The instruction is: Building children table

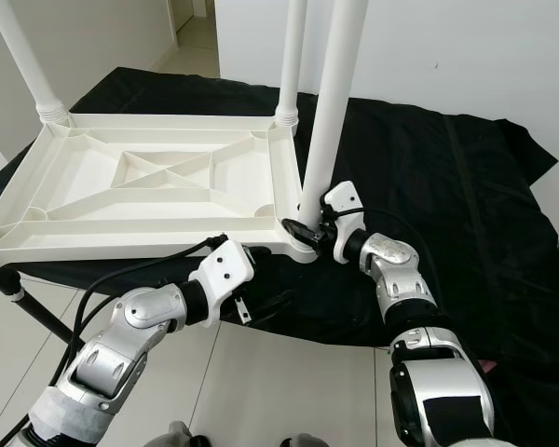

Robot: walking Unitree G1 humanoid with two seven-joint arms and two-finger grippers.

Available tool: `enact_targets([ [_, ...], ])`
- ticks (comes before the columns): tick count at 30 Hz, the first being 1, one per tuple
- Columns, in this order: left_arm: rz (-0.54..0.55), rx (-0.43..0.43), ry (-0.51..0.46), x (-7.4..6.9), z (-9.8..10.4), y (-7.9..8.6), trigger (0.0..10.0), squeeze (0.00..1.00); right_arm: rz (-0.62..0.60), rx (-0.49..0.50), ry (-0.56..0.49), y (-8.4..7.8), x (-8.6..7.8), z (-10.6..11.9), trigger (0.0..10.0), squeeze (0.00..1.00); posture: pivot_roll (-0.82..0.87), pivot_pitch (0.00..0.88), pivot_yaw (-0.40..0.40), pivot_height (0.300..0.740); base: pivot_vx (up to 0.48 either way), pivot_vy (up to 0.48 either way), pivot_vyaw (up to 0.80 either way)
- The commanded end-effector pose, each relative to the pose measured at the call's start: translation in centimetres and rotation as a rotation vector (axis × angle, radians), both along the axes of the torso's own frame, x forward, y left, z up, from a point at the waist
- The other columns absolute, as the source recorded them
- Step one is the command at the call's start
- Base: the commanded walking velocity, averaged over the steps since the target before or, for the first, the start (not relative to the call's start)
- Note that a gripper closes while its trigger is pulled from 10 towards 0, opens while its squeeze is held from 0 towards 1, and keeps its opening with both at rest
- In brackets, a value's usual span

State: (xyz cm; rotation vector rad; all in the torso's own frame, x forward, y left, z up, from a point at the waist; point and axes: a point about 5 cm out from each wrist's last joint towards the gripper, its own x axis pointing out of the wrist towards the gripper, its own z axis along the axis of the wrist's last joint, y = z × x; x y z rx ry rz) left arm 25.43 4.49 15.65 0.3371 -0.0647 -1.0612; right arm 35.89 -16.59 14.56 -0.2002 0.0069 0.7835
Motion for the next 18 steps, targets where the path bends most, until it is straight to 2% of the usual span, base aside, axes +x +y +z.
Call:
enact_targets([
  [1,0.062,-0.002,-0.02,0.4,0.2,0.2,10.0,0.0,-0.038,0.014,-0.003,-0.1,0.0,-0.2,10.0,0.0,-0.05,0.049,0.0,0.74,0.0,0.0,0.0],
  [5,0.061,-0.004,-0.019,0.3,0.2,0.2,10.0,0.0,-0.062,0.018,-0.013,-0.1,-0.1,-0.2,10.0,0.0,-0.05,0.053,-0.002,0.74,0.0,0.0,0.0],
  [6,0.059,-0.004,-0.018,0.3,0.1,0.1,10.0,0.0,-0.121,0.024,-0.022,-0.1,-0.1,-0.2,10.0,0.0,-0.05,0.053,-0.002,0.74,0.0,0.0,0.0],
  [7,0.059,-0.004,-0.018,0.3,0.1,0.1,10.0,0.0,-0.121,0.024,-0.022,-0.1,-0.1,-0.2,10.0,0.0,-0.05,0.053,-0.002,0.74,0.0,0.0,0.0],
  [8,0.057,-0.006,-0.017,0.3,0.1,0.0,10.0,0.0,-0.2,0.04,-0.055,0.1,-0.2,0.0,10.0,0.0,-0.06,0.057,-0.004,0.74,0.0,0.0,0.0],
  [9,0.057,-0.006,-0.017,0.3,0.1,0.0,10.0,0.0,-0.2,0.04,-0.055,0.1,-0.2,0.0,10.0,0.0,-0.06,0.057,-0.004,0.74,0.0,0.0,0.0],
  [10,0.055,-0.006,-0.015,0.2,0.1,0.0,10.0,0.0,-0.306,0.059,-0.074,0.1,-0.4,0.1,10.0,0.0,-0.06,0.058,-0.001,0.74,0.0,0.0,0.0],
  [11,0.055,-0.006,-0.015,0.2,0.1,0.0,10.0,0.0,-0.306,0.059,-0.074,0.1,-0.4,0.1,10.0,0.0,-0.06,0.058,-0.001,0.74,0.0,0.0,0.0],
  [12,0.053,-0.008,-0.014,0.2,0.1,-0.1,10.0,0.0,-0.425,0.068,-0.1,0.0,-0.8,0.1,10.0,0.0,-0.06,0.06,-0.001,0.74,0.0,0.0,0.0],
  [13,0.053,-0.008,-0.014,0.2,0.1,-0.1,10.0,0.0,-0.425,0.068,-0.1,0.0,-0.8,0.1,10.0,0.0,-0.06,0.06,-0.001,0.74,0.0,0.0,0.0],
  [15,0.053,-0.01,-0.01,0.1,0.1,0.0,10.0,0.0,-0.603,0.07,-0.129,0.0,-1.8,-0.3,10.0,0.0,-0.06,0.063,0.0,0.74,0.0,0.0,0.0],
  [16,0.053,-0.01,-0.01,0.1,0.1,0.0,10.0,0.0,-0.603,0.07,-0.129,0.0,-1.8,-0.3,10.0,0.0,-0.06,0.063,0.0,0.74,0.0,0.0,0.0],
  [17,0.053,-0.009,-0.009,0.1,0.0,0.0,10.0,0.0,-0.678,0.066,-0.136,0.2,-2.4,-0.5,10.0,0.0,-0.06,0.065,0.001,0.74,0.0,0.0,0.0],
  [18,0.053,-0.009,-0.009,0.1,0.0,0.0,10.0,0.0,-0.678,0.066,-0.136,0.2,-2.4,-0.5,10.0,0.0,-0.06,0.065,0.001,0.74,0.0,0.0,0.0],
])
